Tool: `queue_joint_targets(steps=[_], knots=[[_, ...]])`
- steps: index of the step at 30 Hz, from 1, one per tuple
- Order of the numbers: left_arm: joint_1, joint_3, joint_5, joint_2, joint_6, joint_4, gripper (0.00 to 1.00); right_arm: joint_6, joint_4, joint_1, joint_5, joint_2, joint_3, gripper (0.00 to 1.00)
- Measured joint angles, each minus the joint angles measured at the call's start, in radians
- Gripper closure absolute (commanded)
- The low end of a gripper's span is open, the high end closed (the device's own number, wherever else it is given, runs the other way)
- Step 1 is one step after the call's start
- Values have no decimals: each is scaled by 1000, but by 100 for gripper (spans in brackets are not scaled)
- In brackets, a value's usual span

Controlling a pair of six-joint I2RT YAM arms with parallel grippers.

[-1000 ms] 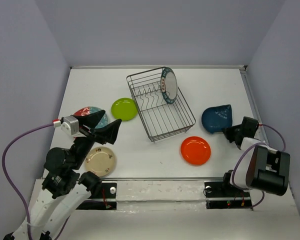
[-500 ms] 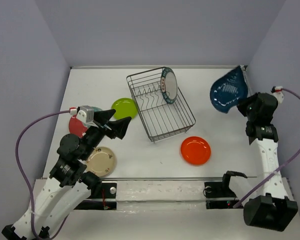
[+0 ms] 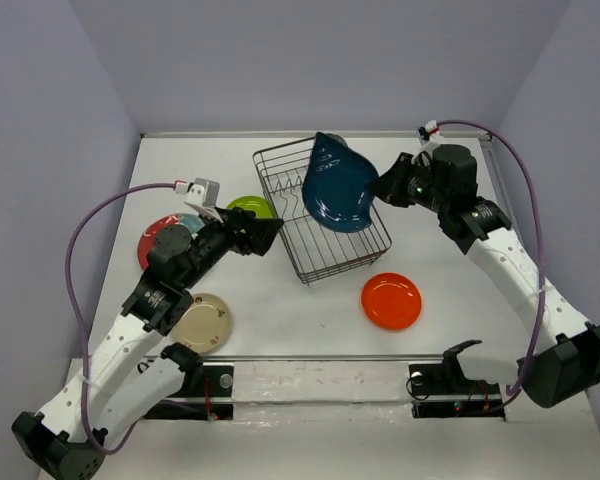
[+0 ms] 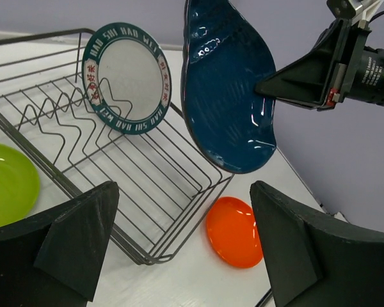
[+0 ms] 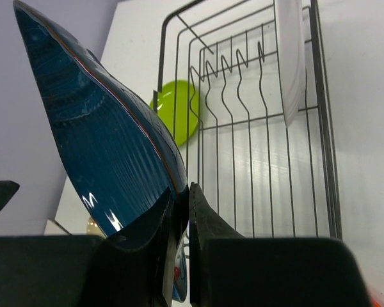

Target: Load the plates into the dish rack

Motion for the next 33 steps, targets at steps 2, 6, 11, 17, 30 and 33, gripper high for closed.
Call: queue_joint_targets(steps=[2, 6, 11, 17, 30, 33], knots=[[5, 2, -2, 36, -24, 4, 7, 0, -5, 21, -19, 33, 0, 93], [18, 2, 24, 111, -74, 32, 12, 6, -3, 57, -55, 49, 0, 93], [21, 2, 70, 203, -126, 78, 35, 16, 44, 123, -101, 49, -13, 93], [21, 2, 121, 245, -172, 135, 90, 16, 58, 177, -124, 55, -15, 93], [63, -76, 215, 195, -250, 210, 95, 51, 239, 184, -265, 66, -66, 41], [80, -94, 262, 187, -287, 237, 95, 82, 330, 186, -315, 81, -98, 41]])
